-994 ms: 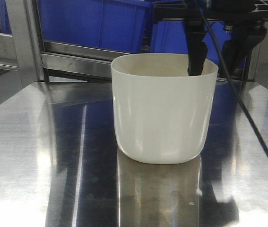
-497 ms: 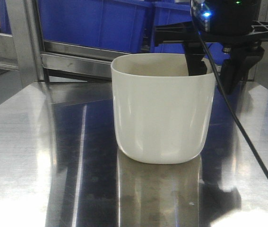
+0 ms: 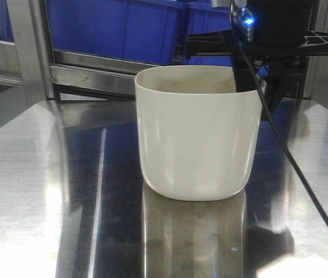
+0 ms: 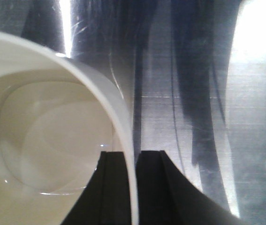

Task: Move white bin to right shelf second layer
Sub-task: 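Lower the right gripper onto the white bin's rim and close it, then lift the white bin off the table with the right gripper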

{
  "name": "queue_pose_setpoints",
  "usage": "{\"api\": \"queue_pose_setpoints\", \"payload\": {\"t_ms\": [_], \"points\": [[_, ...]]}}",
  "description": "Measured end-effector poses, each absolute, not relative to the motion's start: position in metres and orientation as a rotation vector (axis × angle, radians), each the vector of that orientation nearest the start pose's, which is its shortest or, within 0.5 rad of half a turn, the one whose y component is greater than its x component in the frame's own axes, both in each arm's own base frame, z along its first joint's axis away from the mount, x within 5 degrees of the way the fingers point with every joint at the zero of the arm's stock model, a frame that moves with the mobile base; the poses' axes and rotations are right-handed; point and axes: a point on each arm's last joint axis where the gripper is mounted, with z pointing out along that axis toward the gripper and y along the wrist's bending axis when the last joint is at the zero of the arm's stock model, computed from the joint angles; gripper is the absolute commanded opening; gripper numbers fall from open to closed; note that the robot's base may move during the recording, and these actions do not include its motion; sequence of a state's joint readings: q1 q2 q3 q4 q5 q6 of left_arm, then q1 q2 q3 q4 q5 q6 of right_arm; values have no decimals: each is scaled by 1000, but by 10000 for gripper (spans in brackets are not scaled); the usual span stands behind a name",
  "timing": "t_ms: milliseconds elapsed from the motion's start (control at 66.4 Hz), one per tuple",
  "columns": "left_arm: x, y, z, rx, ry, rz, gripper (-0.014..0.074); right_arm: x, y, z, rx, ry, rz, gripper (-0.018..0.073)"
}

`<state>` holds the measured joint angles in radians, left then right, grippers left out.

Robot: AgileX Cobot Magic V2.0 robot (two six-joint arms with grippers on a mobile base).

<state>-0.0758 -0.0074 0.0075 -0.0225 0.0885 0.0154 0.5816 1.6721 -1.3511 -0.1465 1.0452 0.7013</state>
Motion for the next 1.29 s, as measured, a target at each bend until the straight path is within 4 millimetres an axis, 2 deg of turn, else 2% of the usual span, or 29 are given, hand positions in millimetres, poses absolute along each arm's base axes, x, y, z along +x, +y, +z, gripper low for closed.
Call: {"api": "queue_pose_setpoints", "payload": {"t_ms": [166, 422, 632, 768, 934, 1114, 1295], "points": [[56, -4, 203, 56, 1572, -67, 85, 288, 173, 286, 79, 2792, 77, 109], [56, -4, 203, 56, 1572, -67, 85, 272, 155, 323, 85, 2708, 126, 109], [56, -4, 203, 56, 1572, -67, 85, 267, 126, 340, 10, 2656, 99, 109], [56, -4, 203, 56, 1572, -67, 85, 262, 102, 337, -19, 2649, 86, 109], [56, -4, 203, 56, 1572, -67, 85, 246, 69, 333, 2, 2590, 135, 109], [56, -4, 203, 56, 1572, -67, 85, 218, 35, 322, 59, 2503, 153, 109], [56, -4, 203, 56, 1572, -67, 85, 187, 10, 313, 82, 2406, 89, 109]]}}
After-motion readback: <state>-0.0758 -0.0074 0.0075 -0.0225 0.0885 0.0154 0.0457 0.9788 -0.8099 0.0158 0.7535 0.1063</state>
